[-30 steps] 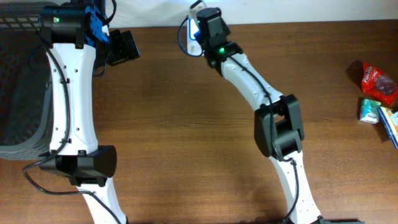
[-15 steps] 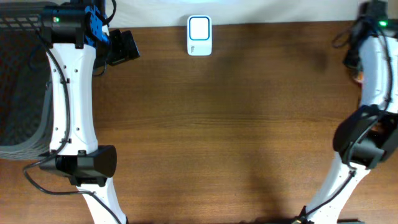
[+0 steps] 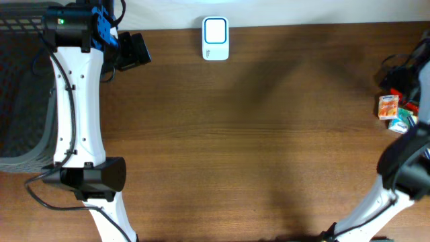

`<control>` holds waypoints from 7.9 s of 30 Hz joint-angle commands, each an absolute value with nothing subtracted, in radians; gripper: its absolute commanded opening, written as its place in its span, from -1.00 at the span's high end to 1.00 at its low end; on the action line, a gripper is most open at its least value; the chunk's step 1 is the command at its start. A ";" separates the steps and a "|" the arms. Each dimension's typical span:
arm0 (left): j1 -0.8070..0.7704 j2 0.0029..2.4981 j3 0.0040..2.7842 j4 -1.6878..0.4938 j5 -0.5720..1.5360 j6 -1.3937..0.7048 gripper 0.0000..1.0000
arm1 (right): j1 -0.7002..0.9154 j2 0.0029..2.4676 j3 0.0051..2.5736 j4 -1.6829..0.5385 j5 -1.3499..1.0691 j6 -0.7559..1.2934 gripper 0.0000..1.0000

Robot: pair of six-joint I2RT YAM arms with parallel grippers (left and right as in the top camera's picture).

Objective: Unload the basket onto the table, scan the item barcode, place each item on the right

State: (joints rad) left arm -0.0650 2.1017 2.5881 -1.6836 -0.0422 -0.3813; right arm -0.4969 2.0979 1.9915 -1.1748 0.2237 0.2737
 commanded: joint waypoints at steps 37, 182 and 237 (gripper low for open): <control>-0.064 2.083 2.595 -1.685 -0.052 -0.373 -0.98 | 0.183 0.763 0.827 -0.815 -0.052 0.240 -0.97; -0.034 0.005 0.009 -0.085 -0.034 -0.002 -0.98 | 0.026 0.003 0.006 -0.082 0.000 0.008 -0.97; -0.034 0.006 0.009 -0.084 -0.024 -0.003 -0.98 | 0.025 0.003 0.006 -0.080 0.030 -0.052 -0.97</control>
State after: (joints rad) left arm -0.0387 0.0109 0.0113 -0.0780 -0.0406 -0.0036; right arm 0.0311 0.0101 0.0143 -0.0780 0.0181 -0.0528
